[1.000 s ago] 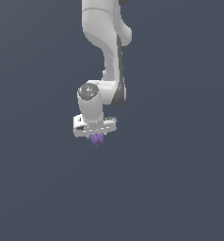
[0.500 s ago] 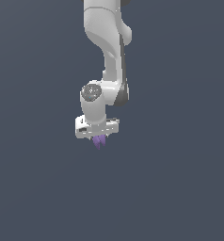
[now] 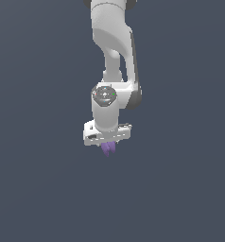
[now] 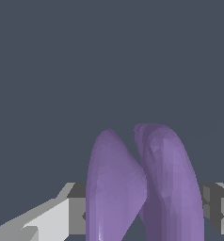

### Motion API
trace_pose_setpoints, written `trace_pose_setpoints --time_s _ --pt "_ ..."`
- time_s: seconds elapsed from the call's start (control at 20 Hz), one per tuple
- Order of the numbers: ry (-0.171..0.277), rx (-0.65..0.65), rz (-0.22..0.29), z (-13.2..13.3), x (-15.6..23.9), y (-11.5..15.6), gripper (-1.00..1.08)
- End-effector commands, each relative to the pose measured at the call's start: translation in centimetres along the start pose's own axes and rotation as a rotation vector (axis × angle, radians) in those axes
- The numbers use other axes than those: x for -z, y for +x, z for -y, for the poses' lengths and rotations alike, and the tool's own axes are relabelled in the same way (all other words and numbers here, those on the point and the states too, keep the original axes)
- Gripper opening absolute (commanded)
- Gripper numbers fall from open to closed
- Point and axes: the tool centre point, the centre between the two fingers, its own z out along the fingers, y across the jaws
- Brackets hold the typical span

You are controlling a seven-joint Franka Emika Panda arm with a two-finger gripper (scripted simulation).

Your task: Pick up the object and move it to a goal position.

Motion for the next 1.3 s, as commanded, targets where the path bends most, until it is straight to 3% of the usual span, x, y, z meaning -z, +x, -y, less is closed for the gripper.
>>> trace_pose_setpoints --time_s 0.0,0.6,1.25 --pt "0.0 0.0 0.0 1.1 0.8 1.7 -1.0" --pt "0.0 0.0 0.0 5.1 3.5 8.1 -1.0" --pt "0.0 0.0 0.001 6.2 4.2 10.1 -1.0"
